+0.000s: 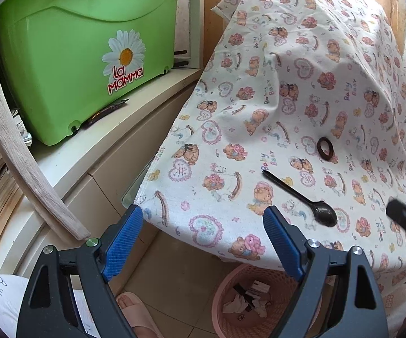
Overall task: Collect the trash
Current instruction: 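Lower the right gripper onto the black ring and close it, then close the left gripper on the black spoon handle while the right holds the ring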
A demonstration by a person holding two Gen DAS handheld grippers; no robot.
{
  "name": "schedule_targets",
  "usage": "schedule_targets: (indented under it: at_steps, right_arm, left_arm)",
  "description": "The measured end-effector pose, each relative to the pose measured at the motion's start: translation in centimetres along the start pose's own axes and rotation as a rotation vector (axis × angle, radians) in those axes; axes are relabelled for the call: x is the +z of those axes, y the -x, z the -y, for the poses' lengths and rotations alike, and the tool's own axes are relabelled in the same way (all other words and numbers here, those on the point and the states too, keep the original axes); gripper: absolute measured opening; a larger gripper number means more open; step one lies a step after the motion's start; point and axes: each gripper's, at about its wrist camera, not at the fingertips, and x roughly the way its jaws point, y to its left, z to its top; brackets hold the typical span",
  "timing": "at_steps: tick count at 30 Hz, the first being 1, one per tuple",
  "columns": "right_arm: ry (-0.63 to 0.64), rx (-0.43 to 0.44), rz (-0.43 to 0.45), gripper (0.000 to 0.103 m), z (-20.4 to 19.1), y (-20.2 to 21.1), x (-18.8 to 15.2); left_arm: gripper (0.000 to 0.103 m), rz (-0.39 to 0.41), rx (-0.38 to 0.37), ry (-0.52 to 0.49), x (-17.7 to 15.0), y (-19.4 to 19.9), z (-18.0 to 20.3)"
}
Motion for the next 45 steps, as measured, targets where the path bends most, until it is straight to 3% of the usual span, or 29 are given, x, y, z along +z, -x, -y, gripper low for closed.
schedule_targets:
  at_steps: [5, 7, 9, 11, 13, 15, 19, 25, 27, 30, 39, 45]
  right_arm:
    - [-0.014, 0.035, -0.045, 0.074, 0.5, -3.8, 4.5]
    - [-0.008, 0.031, -0.071, 0.068, 0.4, -6.0, 6.2]
    - [-0.012, 0.023, -0.100, 0.056, 0.3, -8.1, 7.3]
    - [-0.011, 0.013, -0.120, 0.055, 0.0, -10.3, 8.3]
    - [-0.002, -0.007, -0.141, 0.051, -0.5, -12.1, 8.7]
    - [0.006, -0.020, -0.167, 0.037, -0.9, -13.7, 9.0]
    - [0.019, -0.057, -0.166, 0.036, -1.5, -15.6, 9.5]
    - [0.031, -0.074, -0.191, 0.021, -2.0, -17.3, 9.8]
    - [0.028, -0.076, -0.185, 0.011, -1.8, -17.4, 9.7]
    - [0.022, -0.035, -0.187, 0.005, -1.4, -17.0, 9.5]
    - [0.036, 0.082, -0.163, 0.005, -0.2, -9.4, 7.0]
    - [0.061, 0.094, -0.157, 0.005, 0.0, -3.5, 4.5]
  left_arm:
    - [0.086, -0.034, 0.001, 0.016, 0.9, -1.6, -0.1]
    - [0.086, -0.049, 0.006, 0.015, 1.1, -2.2, 0.0]
    - [0.086, -0.063, 0.006, 0.013, 1.3, -2.9, 0.0]
    - [0.086, -0.071, 0.006, 0.011, 1.4, -3.3, 0.0]
    - [0.086, -0.074, 0.010, 0.003, 1.5, -3.6, 0.0]
    - [0.086, -0.078, 0.017, 0.003, 1.6, -3.8, 0.0]
    - [0.086, -0.092, 0.006, 0.019, 1.7, -4.1, -0.1]
    - [0.086, -0.094, 0.007, 0.012, 1.7, -4.2, 0.1]
    - [0.086, -0.093, 0.010, 0.004, 1.6, -4.2, 0.3]
    - [0.086, -0.090, 0.013, -0.011, 1.5, -4.1, 0.6]
    - [0.086, -0.073, 0.030, -0.060, 1.0, -3.7, 1.6]
    - [0.086, -0.068, 0.052, -0.078, 0.9, -3.6, 1.8]
